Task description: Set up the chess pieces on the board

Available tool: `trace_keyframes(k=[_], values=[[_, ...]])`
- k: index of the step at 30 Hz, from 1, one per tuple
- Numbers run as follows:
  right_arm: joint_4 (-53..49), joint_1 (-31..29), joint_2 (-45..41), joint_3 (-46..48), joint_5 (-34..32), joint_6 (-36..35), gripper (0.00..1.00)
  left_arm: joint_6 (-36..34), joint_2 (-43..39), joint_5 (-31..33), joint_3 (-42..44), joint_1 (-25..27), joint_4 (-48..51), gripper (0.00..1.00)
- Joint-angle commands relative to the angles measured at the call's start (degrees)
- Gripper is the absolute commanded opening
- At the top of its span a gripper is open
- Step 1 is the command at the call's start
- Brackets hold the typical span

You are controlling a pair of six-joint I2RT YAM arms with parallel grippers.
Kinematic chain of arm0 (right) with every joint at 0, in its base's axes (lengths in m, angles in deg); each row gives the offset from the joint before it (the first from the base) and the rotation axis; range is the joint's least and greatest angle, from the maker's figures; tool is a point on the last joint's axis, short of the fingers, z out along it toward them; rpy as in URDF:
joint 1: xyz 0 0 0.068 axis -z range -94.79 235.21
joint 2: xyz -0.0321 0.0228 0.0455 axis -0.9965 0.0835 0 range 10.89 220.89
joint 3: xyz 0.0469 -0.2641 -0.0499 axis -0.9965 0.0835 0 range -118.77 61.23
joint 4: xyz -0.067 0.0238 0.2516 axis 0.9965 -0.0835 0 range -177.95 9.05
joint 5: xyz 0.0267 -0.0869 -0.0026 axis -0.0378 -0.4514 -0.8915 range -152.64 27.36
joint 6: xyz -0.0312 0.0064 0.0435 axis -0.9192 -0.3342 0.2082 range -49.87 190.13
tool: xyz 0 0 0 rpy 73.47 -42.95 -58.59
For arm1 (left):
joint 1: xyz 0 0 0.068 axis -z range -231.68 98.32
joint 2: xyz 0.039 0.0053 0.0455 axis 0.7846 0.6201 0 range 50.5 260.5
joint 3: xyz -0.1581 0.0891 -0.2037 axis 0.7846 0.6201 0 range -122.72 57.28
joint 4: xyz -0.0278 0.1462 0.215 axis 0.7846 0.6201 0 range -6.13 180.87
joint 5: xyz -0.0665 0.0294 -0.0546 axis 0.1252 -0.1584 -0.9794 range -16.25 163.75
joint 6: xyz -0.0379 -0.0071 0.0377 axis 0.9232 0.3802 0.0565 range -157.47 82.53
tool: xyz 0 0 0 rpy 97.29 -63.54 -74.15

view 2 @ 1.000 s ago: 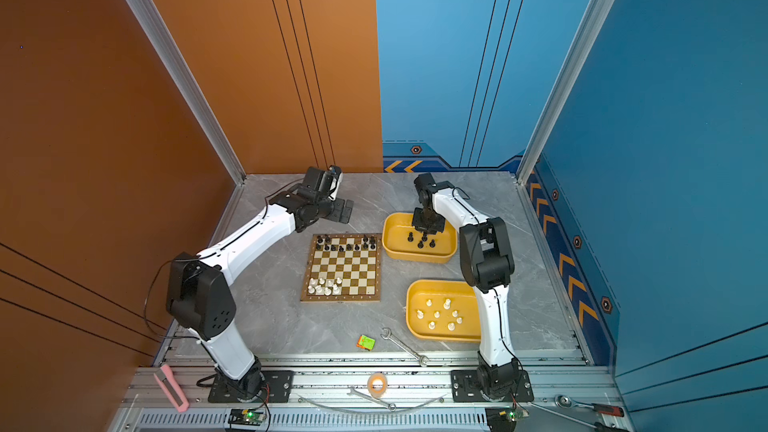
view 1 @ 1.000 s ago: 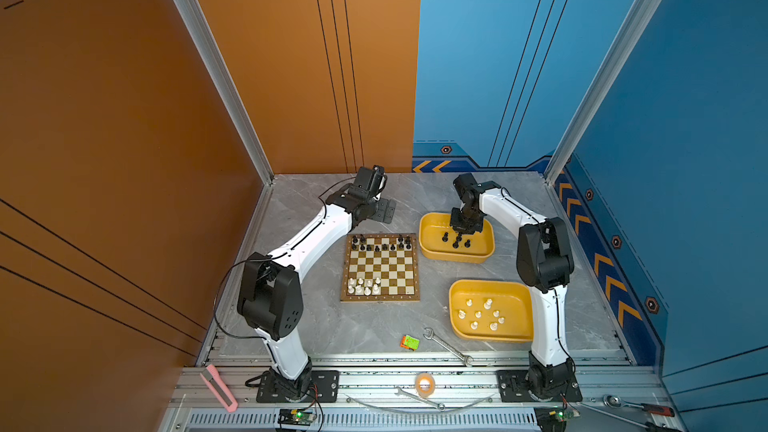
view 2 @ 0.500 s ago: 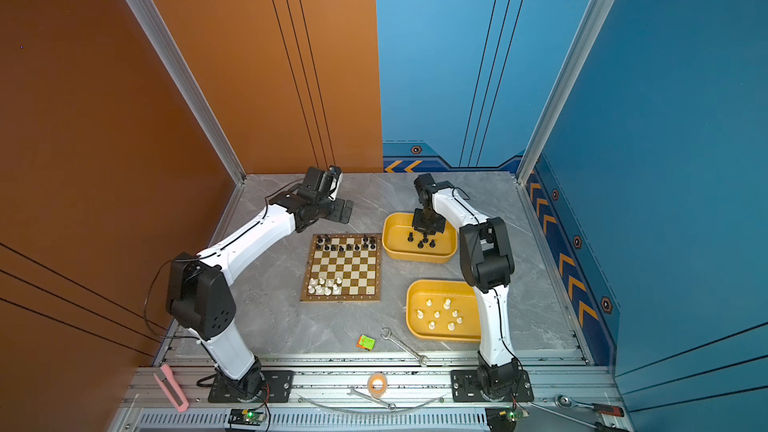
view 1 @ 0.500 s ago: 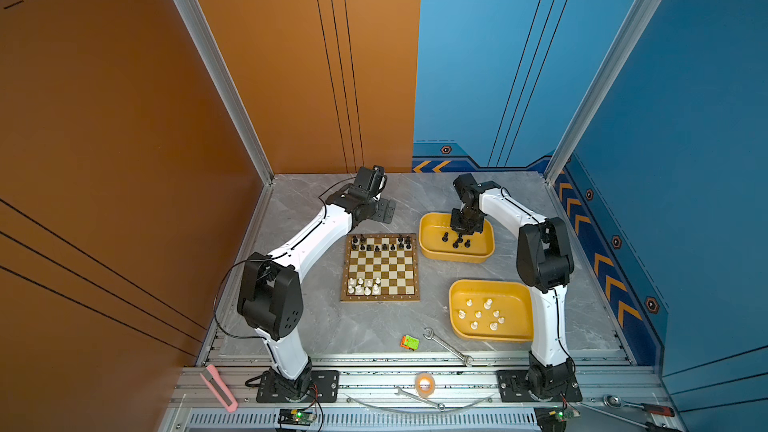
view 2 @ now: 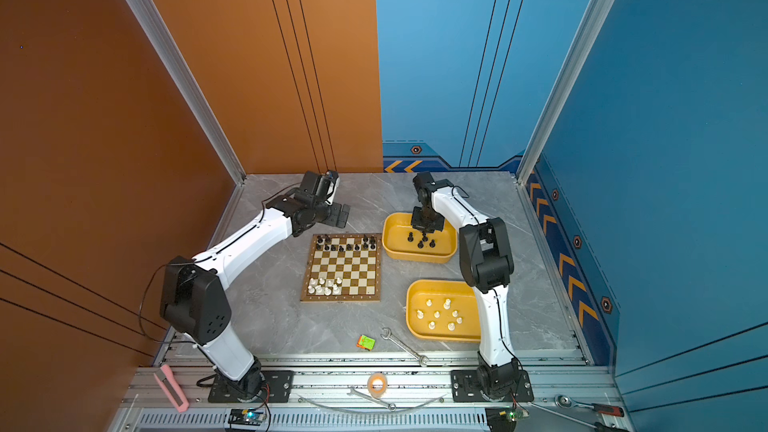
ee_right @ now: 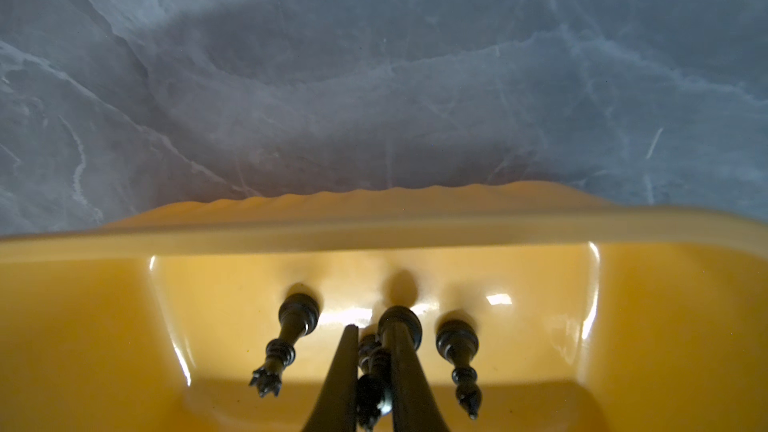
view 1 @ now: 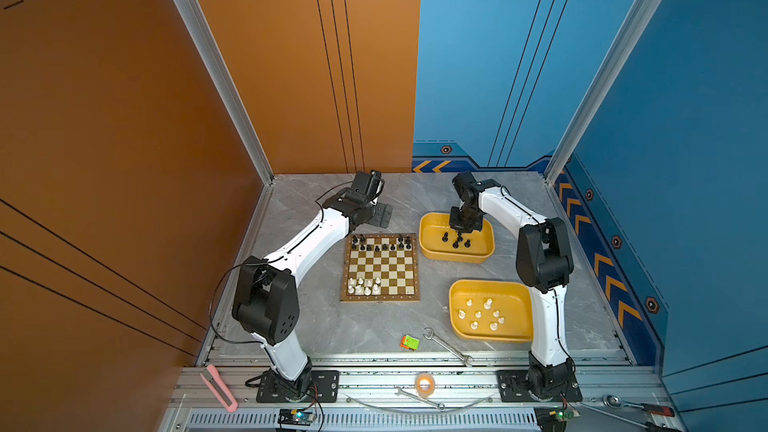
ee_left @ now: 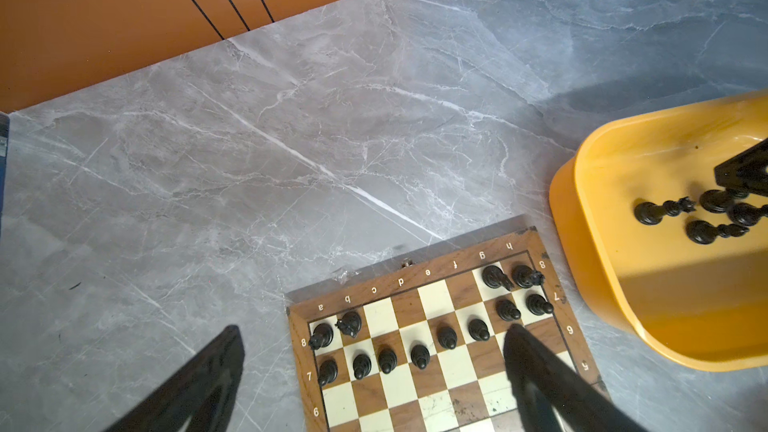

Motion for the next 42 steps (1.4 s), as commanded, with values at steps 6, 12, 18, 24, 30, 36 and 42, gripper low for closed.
trace_keyframes(k=[6,12,18,24,30,36,42], values=[[4.7,-0.2,-2.2,1.3,1.5,0.3,0.13,0.1,-2.6,1.1,1.7,-0.9,1.0,0.98],[14.7,0.3,-5.1,8.2,1.4,0.8,0.13,0.3,-2.8,0.9,1.8,-1.0,1.2,0.98],[17.0,1.4,-4.9,10.8,2.8,1.6,0.15,0.2,-2.8,1.1,1.7,-1.1,1.2,0.98],[16.0,1.4,-6.2,12.0,2.1,1.2,0.19,0.2,-2.9,1.2,1.1,-1.2,1.1,0.98],[13.9,1.5,-6.2,11.2,1.8,0.4,0.26,0.8,-2.3,1.1,0.5,-1.1,1.2,0.98],[10.8,1.3,-5.5,8.6,0.7,-0.6,0.27,1.5,-2.1,1.1,0.5,-1.0,1.1,0.98],[8.1,1.5,-4.4,5.9,0.0,-1.5,0.27,1.8,-2.1,1.2,0.5,-1.0,1.1,0.98]])
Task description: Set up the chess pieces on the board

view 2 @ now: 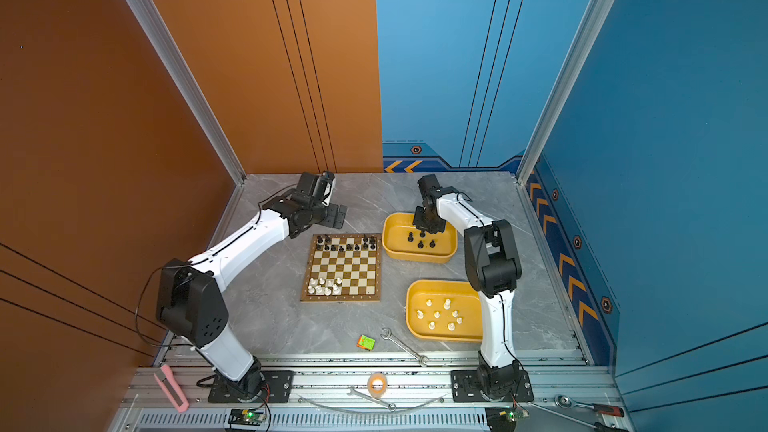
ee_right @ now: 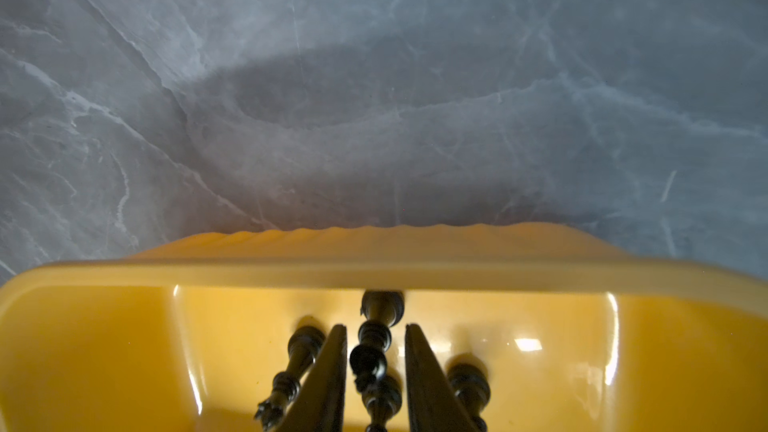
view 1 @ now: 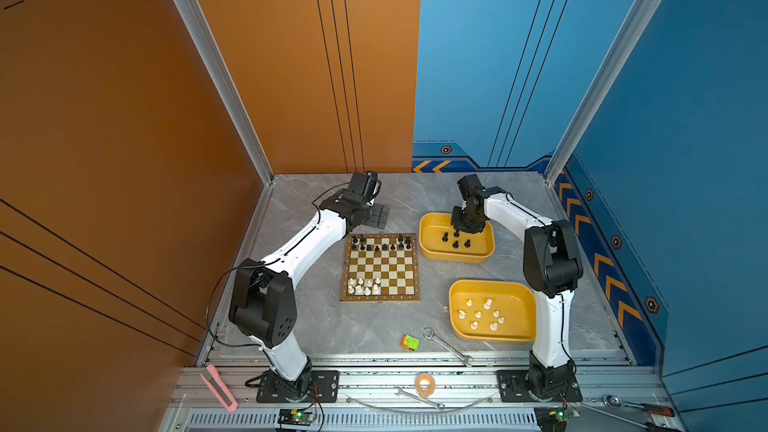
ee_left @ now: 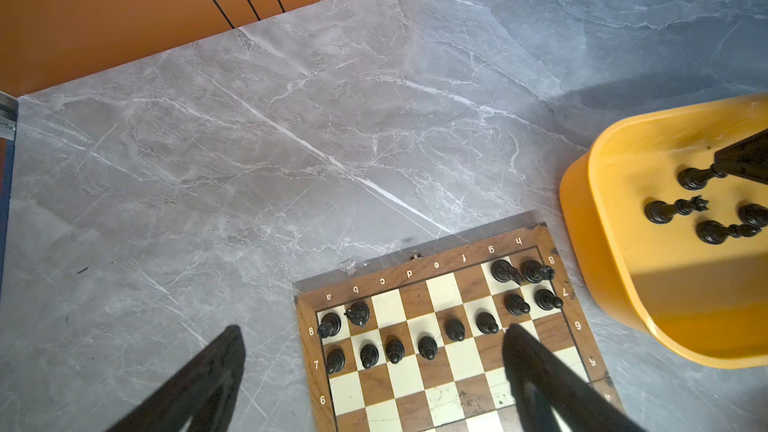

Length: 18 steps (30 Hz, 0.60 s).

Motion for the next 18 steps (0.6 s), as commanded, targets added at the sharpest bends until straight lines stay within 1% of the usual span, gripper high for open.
trace_keyframes(k=[1,6,13,18], values=[[-4.0,0.1,0.2,-3.0,-1.1,-1.6,0.27,0.9,-1.1,1.1,-0.5,-0.2,0.9,0.98],[-8.4,-0.2,2.4,-7.6,-0.7,-1.9,0.27,1.1,-1.1,1.4,-0.2,-0.1,0.9,0.97],[-13.4,-0.3,5.1,-11.7,-1.0,-2.7,0.27,1.4,-1.1,1.4,0.0,-0.1,0.9,0.97],[-15.1,-0.6,6.1,-13.1,-1.0,-2.9,0.27,1.5,-0.6,1.3,-0.3,-0.2,0.8,0.97]])
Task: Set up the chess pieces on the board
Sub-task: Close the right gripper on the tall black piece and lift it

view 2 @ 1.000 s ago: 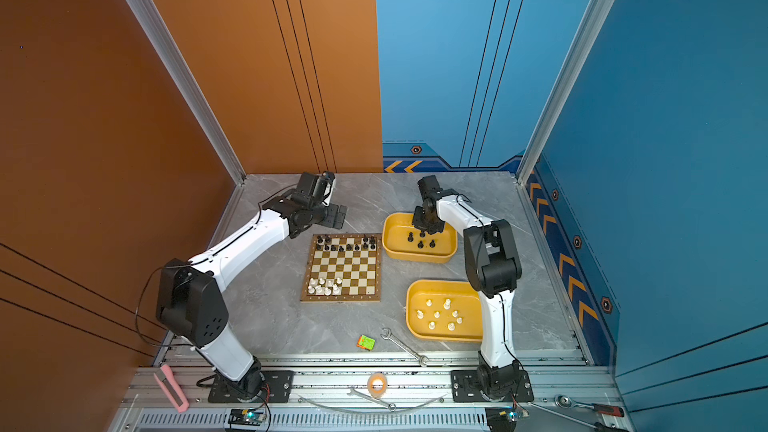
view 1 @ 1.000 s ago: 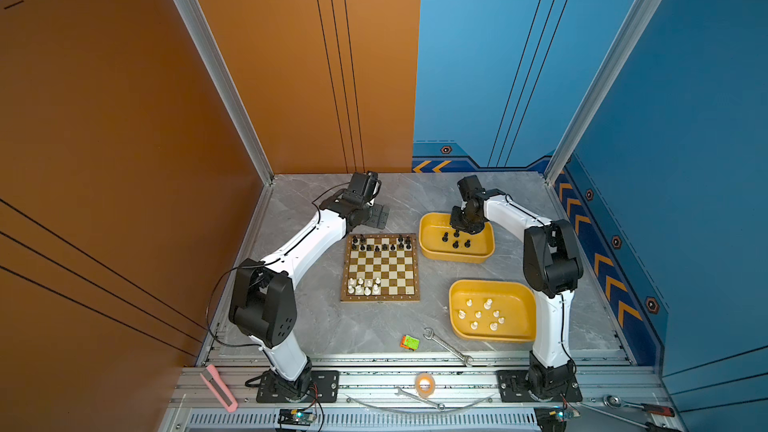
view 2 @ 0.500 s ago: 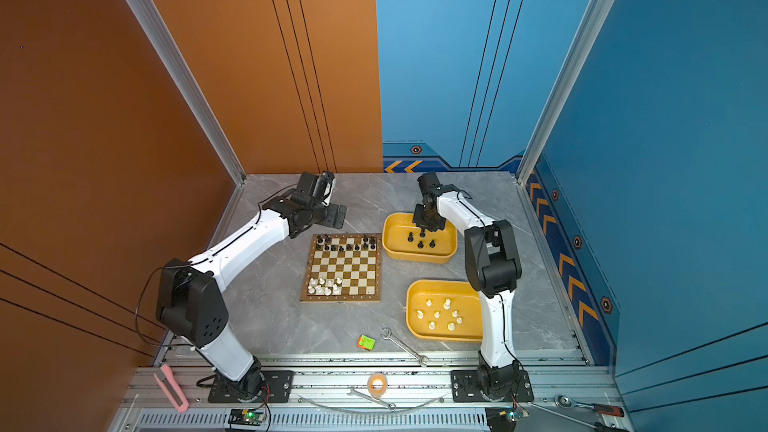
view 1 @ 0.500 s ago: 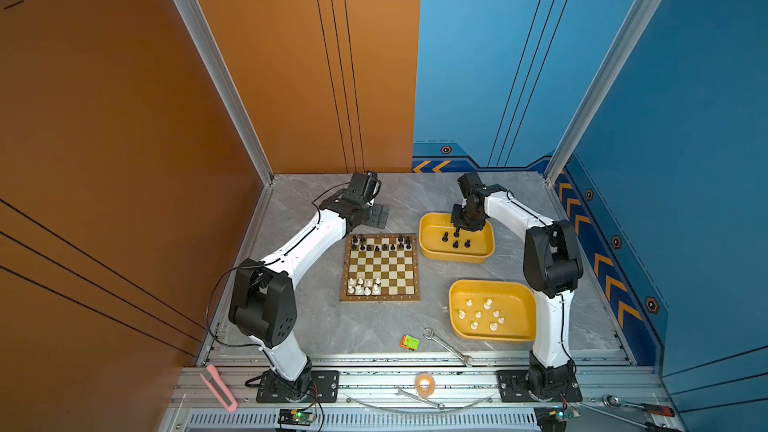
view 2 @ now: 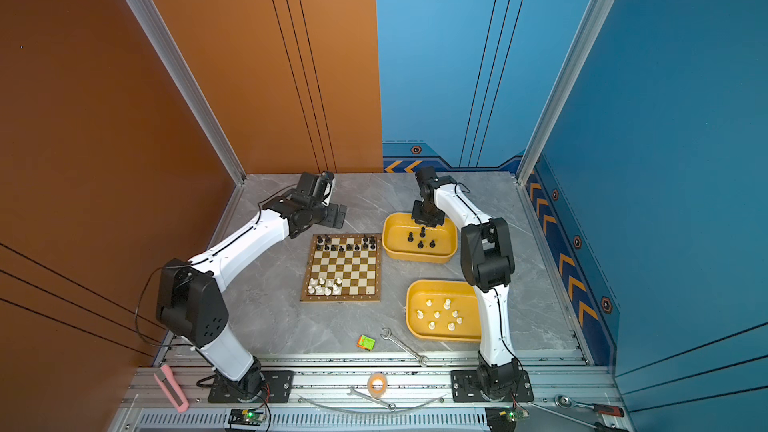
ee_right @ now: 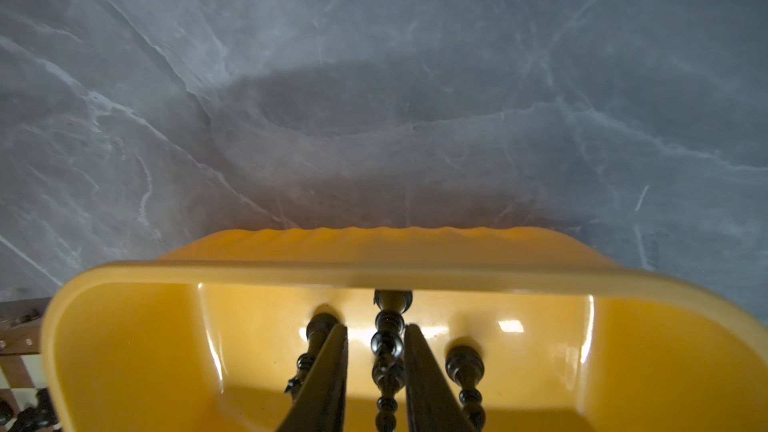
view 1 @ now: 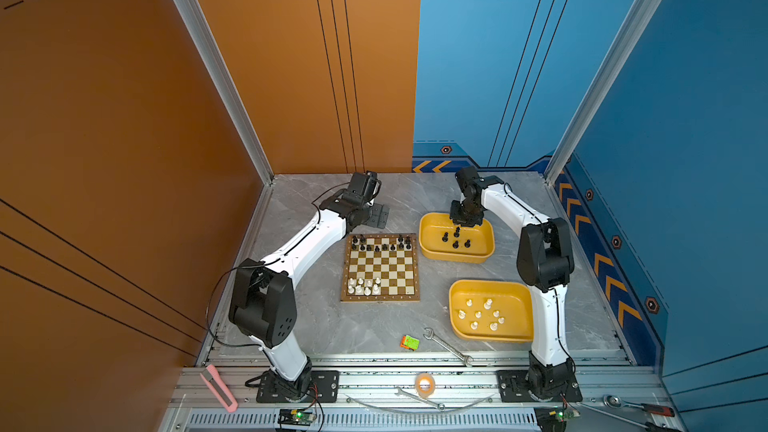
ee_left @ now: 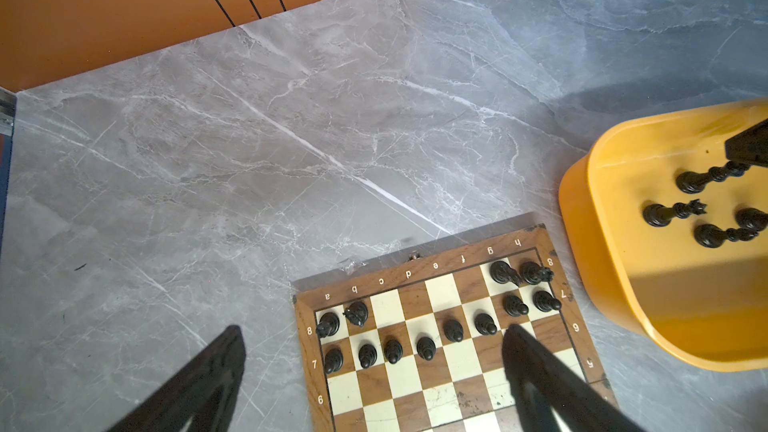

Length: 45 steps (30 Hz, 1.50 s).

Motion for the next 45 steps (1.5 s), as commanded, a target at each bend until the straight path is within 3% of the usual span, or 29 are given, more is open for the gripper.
trace_keyframes(k=[1,45], values=[[-4.1,-0.5,0.8,-1.9,-1.0,-1.0,0.27,0.7,-0.5,1.2,-0.5,-0.2,0.8,0.97],[-7.3,-0.9,5.3,-6.4,-2.1,-0.8,0.21,-0.3,-0.4,0.4,1.0,-1.7,0.6,0.96]])
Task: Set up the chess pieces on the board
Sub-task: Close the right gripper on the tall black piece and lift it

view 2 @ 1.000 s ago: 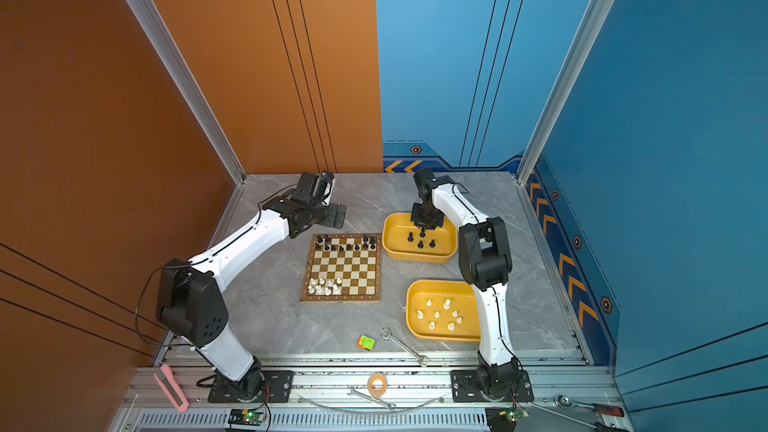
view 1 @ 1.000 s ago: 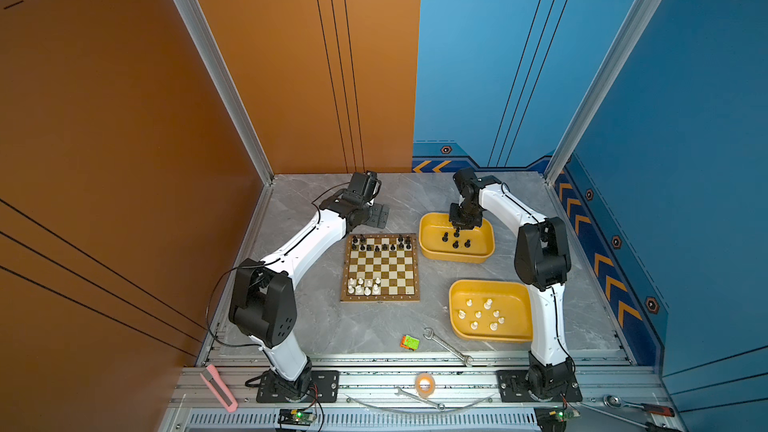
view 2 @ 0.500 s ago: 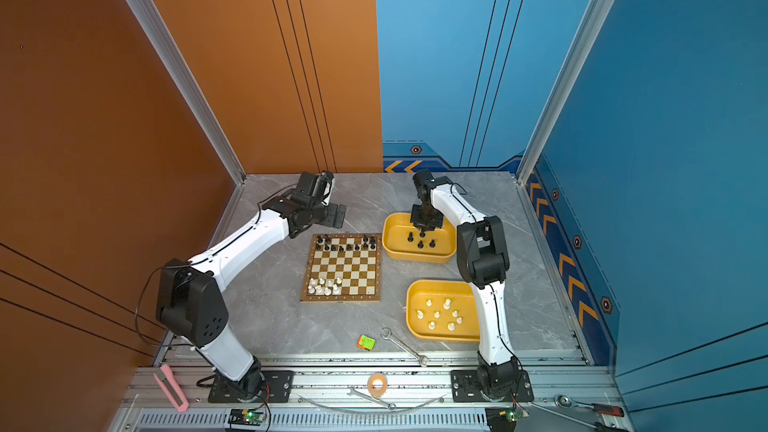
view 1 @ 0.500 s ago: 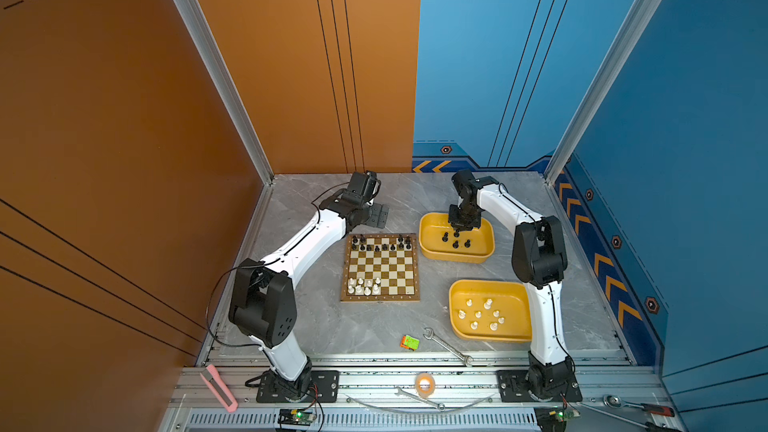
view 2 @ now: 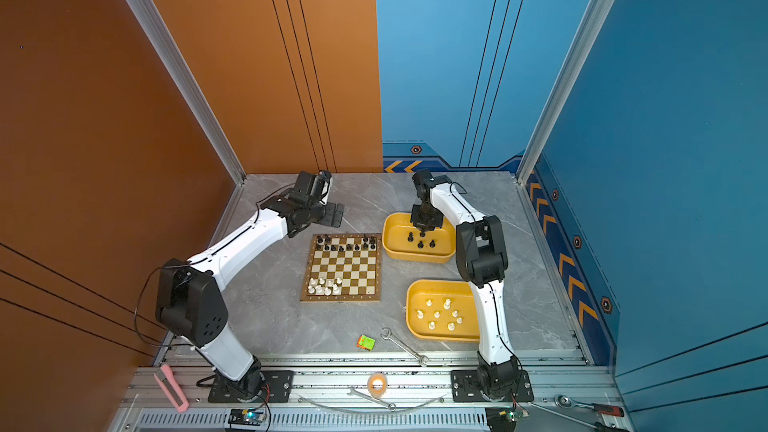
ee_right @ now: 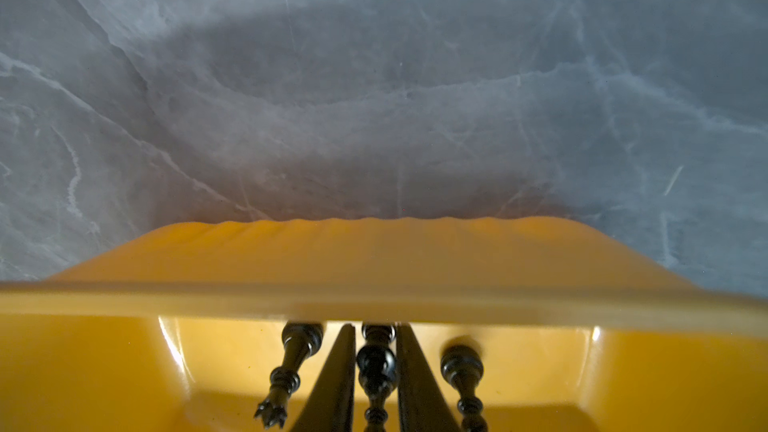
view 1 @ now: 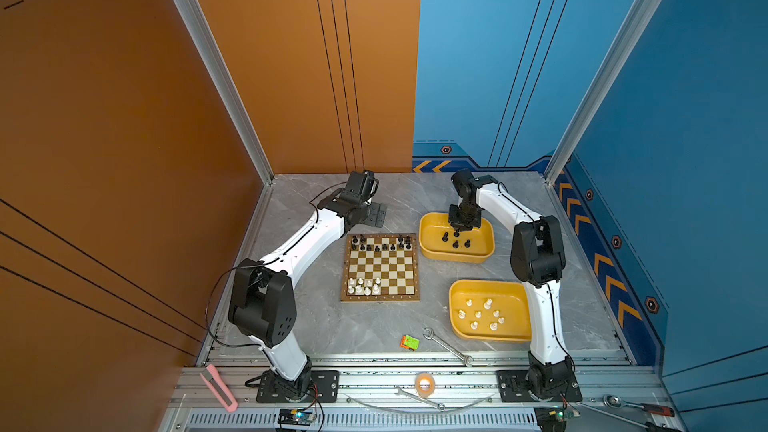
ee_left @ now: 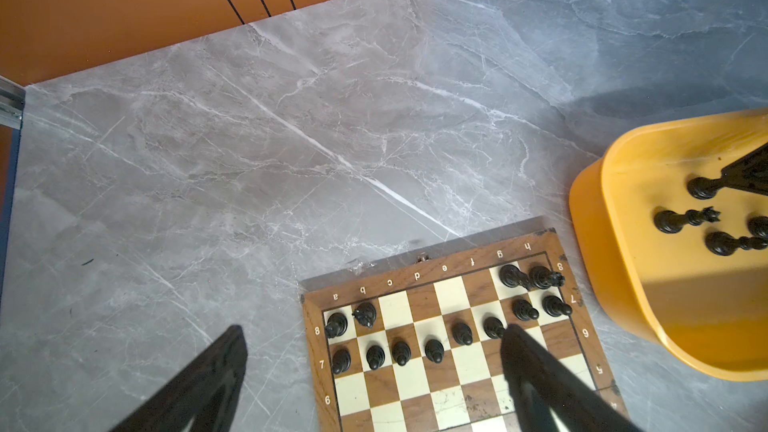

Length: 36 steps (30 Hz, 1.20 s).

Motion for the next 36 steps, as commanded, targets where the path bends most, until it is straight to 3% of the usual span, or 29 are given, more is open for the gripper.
trace_keyframes(k=[1,36], values=[[-2.1,-0.4,1.6,-2.0,-1.6,-0.4,0.21,-0.3,-0.4,0.4,0.9,-0.5,0.6,0.96],[-5.1,0.2,4.5,-7.3,-1.2,-2.2,0.23,0.4,0.1,0.8,0.0,-0.6,0.5,0.96]])
